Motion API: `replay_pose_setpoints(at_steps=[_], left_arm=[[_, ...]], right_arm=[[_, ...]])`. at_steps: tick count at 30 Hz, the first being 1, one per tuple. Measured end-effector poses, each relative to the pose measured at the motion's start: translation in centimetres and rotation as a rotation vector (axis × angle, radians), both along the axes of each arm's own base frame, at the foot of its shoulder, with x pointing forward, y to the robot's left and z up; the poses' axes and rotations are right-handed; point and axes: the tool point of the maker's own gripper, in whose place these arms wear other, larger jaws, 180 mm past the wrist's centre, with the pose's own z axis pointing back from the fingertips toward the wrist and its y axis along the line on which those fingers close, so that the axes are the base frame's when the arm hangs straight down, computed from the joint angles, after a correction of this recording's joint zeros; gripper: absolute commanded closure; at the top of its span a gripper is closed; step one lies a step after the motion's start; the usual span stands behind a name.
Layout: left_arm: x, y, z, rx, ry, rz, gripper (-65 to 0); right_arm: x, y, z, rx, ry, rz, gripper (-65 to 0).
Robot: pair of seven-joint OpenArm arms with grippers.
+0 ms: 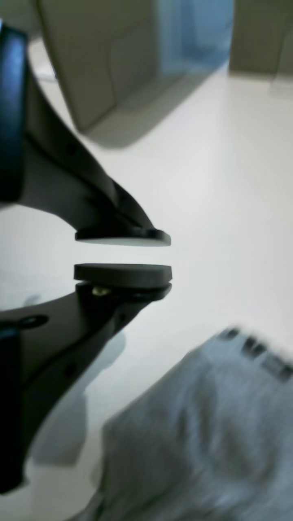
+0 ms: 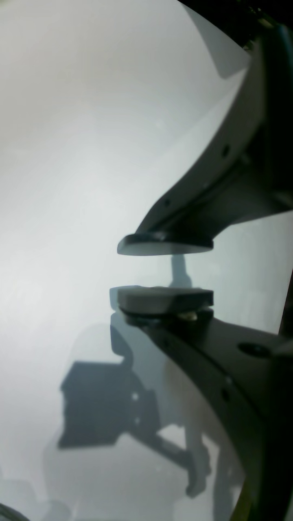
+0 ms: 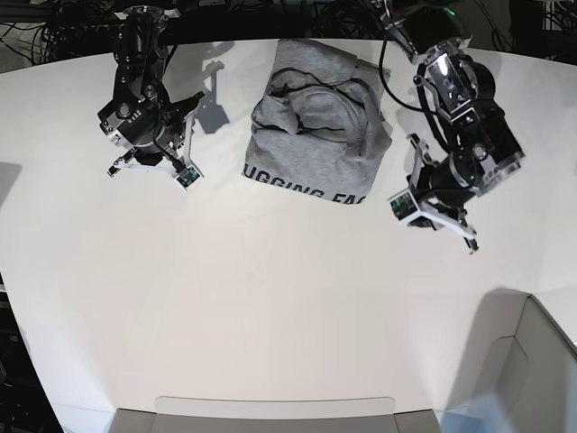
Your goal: Fold the T-shirt properly
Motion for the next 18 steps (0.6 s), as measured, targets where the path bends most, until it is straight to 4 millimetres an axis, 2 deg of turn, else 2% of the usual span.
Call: replay_pose_setpoints(at_steps=[5, 7, 9, 12, 14, 16, 18], left_arm=[[0.0, 2.0, -0.5, -0.091, 0.076, 0.155, -7.8], [0.3, 2.9, 0.0, -0.156, 0.102, 0.232, -7.8], [-0.1, 4.8, 0.7, -0.239, 0.118, 0.336, -7.8], [-2.4, 9.0, 0.8, -0.389, 0.173, 0.568, -7.8], [-4.5, 11.0, 0.5, -0.463, 0.221, 0.708, -7.8], [-5.7, 11.8, 0.6, -0.486, 0.262, 0.786, -7.8], [-5.4, 12.2, 1.3, -0.482, 0.238, 0.774, -7.8]], right_arm=[[0.0, -0.1, 0.0, -0.002, 0.000, 0.000, -14.3], [0.0, -0.1, 0.0, -0.002, 0.000, 0.000, -14.3], [0.0, -0.1, 0.0, -0.002, -0.001, 0.001, -14.3], [0.0, -0.1, 0.0, -0.003, 0.000, 0.001, -14.3], [0.0, -0.1, 0.0, -0.003, -0.001, 0.000, -14.3], [0.1, -0.1, 0.1, -0.002, -0.002, 0.001, -14.3], [0.0, 0.0, 0.0, -0.002, -0.001, 0.005, -14.3]])
